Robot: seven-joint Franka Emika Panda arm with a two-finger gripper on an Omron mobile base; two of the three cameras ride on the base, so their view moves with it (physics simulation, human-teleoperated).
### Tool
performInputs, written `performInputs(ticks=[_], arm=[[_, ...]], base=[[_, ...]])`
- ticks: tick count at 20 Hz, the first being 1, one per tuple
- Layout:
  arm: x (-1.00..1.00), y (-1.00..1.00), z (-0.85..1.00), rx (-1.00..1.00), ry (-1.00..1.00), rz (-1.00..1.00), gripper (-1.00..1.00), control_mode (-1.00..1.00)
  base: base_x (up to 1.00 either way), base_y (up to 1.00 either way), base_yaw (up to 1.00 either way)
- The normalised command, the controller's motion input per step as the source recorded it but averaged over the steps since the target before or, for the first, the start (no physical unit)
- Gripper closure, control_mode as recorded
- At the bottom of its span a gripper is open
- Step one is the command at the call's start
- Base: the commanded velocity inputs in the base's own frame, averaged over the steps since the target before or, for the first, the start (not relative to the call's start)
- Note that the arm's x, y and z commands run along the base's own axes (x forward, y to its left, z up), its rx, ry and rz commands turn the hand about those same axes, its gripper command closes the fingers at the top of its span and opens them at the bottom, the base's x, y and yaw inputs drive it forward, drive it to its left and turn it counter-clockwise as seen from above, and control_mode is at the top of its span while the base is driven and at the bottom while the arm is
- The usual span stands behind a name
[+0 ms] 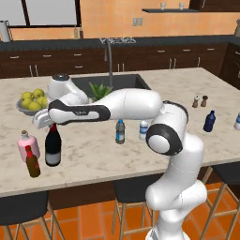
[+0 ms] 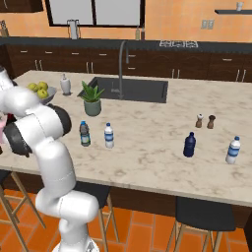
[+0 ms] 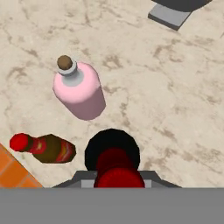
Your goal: Move the plastic bottles in the middle to the plastics group, and the glass bottles in the middle to the glass group.
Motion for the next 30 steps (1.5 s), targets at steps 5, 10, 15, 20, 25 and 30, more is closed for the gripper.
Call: performInputs(ticks=[5, 10, 15, 20, 25, 30], arm=[[0.18, 0.14, -0.46, 0.0, 0.0, 0.0, 1.0, -1.0], [-0.2, 0.0, -0.43, 0.0, 0.0, 0.0, 1.0, -1.0], [-0.18, 0.0, -0.41, 0.0, 0.0, 0.0, -1.0, -1.0], [-0.01, -0.05, -0.06, 0.0, 0.0, 0.0, -1.0, -1.0], [-0.01, -0.09, 0.11, 0.0, -0.03, 0.0, -1.0, -1.0], [-0.24, -0.35, 0.25, 0.0, 0.0, -0.07, -1.0, -1.0]], base=[[0.0, 0.0, 0.0], [0.0, 0.0, 0.0], [0.0, 0.0, 0.0], [0.0, 0.0, 0.0], [0.0, 0.0, 0.0], [0.0, 0.0, 0.0]])
